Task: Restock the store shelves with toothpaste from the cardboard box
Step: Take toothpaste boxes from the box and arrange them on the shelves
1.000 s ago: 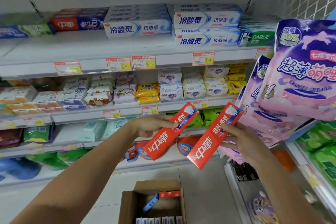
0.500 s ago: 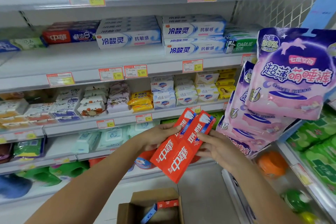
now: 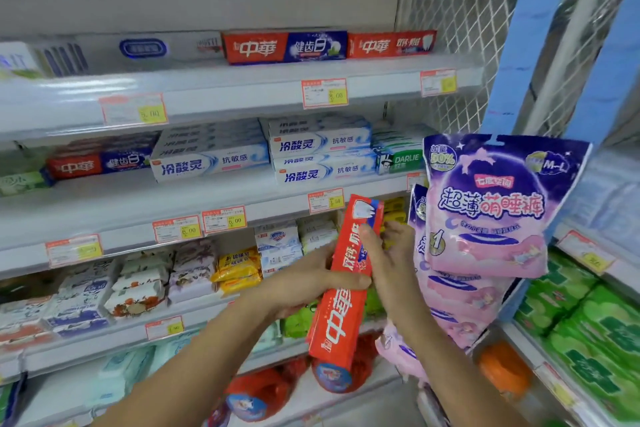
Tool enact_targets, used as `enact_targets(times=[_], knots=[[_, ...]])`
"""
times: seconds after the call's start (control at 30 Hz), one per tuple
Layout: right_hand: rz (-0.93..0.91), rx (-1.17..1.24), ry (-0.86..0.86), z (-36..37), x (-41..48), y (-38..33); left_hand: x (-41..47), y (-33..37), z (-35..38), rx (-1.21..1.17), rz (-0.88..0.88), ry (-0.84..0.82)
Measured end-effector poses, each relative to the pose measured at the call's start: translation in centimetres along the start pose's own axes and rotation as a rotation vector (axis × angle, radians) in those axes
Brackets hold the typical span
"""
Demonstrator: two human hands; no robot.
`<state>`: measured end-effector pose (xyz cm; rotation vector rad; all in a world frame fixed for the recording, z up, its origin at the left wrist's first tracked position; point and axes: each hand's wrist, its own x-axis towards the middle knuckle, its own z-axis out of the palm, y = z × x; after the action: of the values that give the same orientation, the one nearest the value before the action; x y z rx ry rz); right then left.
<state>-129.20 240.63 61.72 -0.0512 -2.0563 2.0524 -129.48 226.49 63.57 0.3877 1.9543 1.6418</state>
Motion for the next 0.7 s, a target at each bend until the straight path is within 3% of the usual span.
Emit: enact_targets(times=[0.07, 0.13, 0.2, 0.27, 0.37, 0.5, 0.7], knots=[[-0.022, -0.002, -0.111, -1.7, 2.1, -3.3, 0.0, 3.1, -1.0, 0.204, 0.063, 0.047], [-0.032, -0.020, -0.326, -4.2, 4.2, -7.1, -0.3, 6.4, -1.9, 0.415, 0.174, 0.074], [-0.089, -0.145, -0.542, -6.2, 5.7, -10.7, -0.8, 9.7, -2.5, 0.696, 0.269, 0.130], [-0.170, -0.355, -0.653, -7.3, 6.9, -13.7, -0.9, 12.8, -3.0, 1.025, 0.351, 0.229], [-0.382, -0.680, -0.581, -7.3, 8.8, -18.0, -0.7, 17.4, -3.8, 1.309, 0.459, 0.369], [-0.617, -0.724, -0.424, -7.0, 10.9, -23.4, 0.0, 23.1, -5.5, 1.387, 0.620, 0.567], [-0.663, -0.814, -0.293, -7.1, 16.8, -26.8, 3.0, 26.1, -11.4, 1.304, 0.476, 0.654]])
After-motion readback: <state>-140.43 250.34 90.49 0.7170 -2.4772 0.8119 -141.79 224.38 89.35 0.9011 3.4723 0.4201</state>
